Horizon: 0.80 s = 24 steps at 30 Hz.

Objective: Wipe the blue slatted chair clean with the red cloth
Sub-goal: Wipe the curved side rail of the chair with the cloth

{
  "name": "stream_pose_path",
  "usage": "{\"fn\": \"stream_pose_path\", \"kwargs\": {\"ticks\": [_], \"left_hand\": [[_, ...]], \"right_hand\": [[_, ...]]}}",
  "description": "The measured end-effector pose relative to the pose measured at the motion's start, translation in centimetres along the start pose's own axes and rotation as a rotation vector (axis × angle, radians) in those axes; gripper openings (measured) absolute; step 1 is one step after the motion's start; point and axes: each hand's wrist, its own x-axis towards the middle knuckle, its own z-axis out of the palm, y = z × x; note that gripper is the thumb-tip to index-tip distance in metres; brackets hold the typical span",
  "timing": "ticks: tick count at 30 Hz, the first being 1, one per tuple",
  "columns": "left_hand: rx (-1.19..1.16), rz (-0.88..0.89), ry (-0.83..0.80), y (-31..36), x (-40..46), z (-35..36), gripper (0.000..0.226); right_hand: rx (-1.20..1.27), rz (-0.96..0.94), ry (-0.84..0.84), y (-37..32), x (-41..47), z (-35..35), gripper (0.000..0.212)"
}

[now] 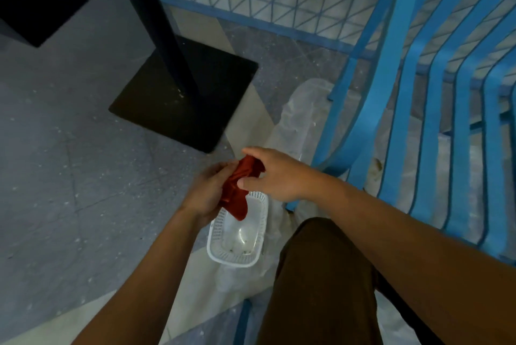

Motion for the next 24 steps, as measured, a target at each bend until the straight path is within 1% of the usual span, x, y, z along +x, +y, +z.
{"fn": "stream_pose_path", "kwargs": {"ticks": [3, 5, 9, 13, 17, 20, 22, 24], "left_hand": [[0.028, -0.042, 0.018, -1.6, 0.8, -0.5, 0.037], [0.078, -0.063, 0.032, -2.9, 1.5, -1.0, 0.035], [0.207, -0.092, 0.094, -5.4, 2.7, -1.5, 0.024], [0.306, -0.122, 0.158, -7.5, 3.6, -2.2, 0.022], [0.357, -0.184, 0.19, -9.1, 4.6, -3.0, 0.021], [0.412, -0.195, 0.226, -9.9, 5.3, -3.1, 0.015], [0.477, -0.252, 0.225, -10.6, 5.8, -3.2, 0.021], [0.584, -0.296, 0.188, -11.5, 6.0, -3.3, 0.029]], "right_hand": [[0.052, 0.062, 0.105, 2.4, 2.1, 1.5, 0.063], [0.053, 0.12, 0.128, 4.1, 3.6, 2.8, 0.049], [-0.002, 0.206, 0.081, 5.8, 5.8, 4.3, 0.041], [-0.067, 0.26, 0.024, 6.6, 7.8, 5.0, 0.037], [0.011, 0.333, 0.012, 8.0, 9.7, 5.5, 0.03], [-0.005, 0.378, -0.004, 9.3, 10.8, 5.9, 0.02], [-0.033, 0.423, -0.06, 9.8, 11.0, 6.2, 0.013], [-0.063, 0.445, -0.118, 9.9, 11.3, 6.6, 0.016]]}}
